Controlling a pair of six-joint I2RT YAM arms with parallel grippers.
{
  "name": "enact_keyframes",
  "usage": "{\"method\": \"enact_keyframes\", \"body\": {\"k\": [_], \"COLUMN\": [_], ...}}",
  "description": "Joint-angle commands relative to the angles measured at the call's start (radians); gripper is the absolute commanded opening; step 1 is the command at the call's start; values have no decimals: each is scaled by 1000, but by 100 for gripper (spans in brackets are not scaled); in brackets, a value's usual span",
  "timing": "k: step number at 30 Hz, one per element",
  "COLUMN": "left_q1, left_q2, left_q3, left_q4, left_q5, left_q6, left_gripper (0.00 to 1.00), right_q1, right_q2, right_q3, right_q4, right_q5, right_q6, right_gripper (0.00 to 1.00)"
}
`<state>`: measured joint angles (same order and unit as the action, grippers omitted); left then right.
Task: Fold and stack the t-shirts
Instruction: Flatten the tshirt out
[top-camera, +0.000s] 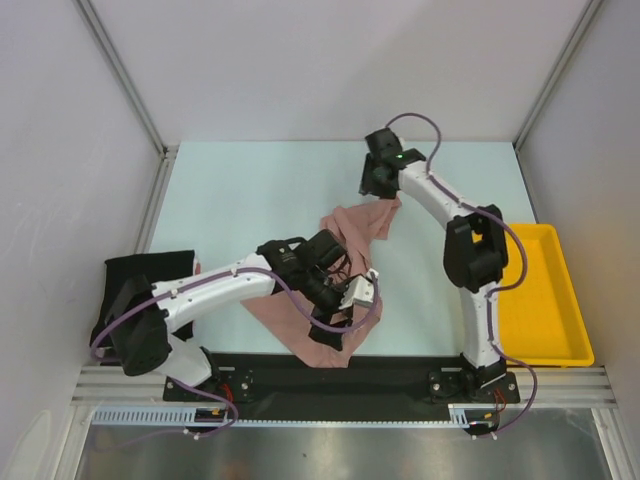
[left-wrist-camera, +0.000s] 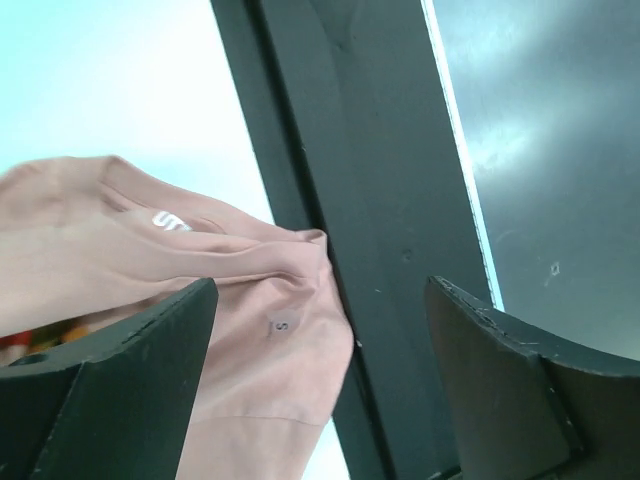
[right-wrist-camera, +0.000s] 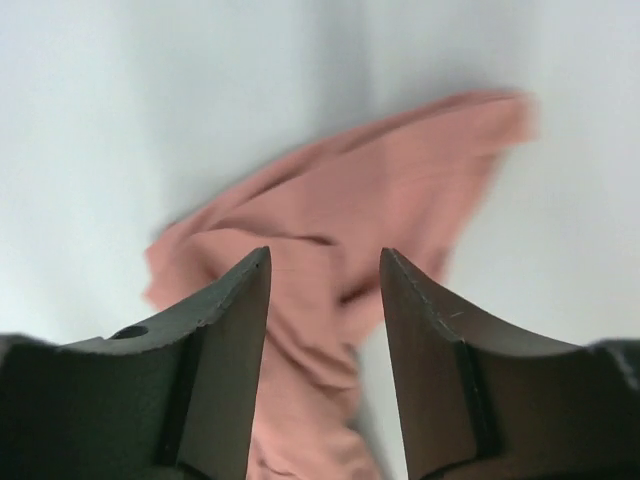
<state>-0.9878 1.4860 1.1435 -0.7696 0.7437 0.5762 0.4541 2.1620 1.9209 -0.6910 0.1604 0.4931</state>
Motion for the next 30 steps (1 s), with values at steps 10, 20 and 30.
{"method": "enact_keyframes", "body": {"k": [10, 20, 30], "left_q1": [486, 689, 808], "left_q2": [-138, -147, -199], "left_q3": [-4, -7, -36], "left_q4": [279, 285, 247], "left_q5": [-12, -216, -273], "left_q6": [-242, -394, -397], "left_gripper": [91, 92, 92], "right_q1": [95, 475, 488], "right_q2": [-814, -776, -543], "right_q3": [-764, -1047, -959], "right_q4": [90, 110, 140], "right_q5": [113, 168, 145], "right_q6": [199, 481, 420], "right_gripper": [100, 99, 11]}}
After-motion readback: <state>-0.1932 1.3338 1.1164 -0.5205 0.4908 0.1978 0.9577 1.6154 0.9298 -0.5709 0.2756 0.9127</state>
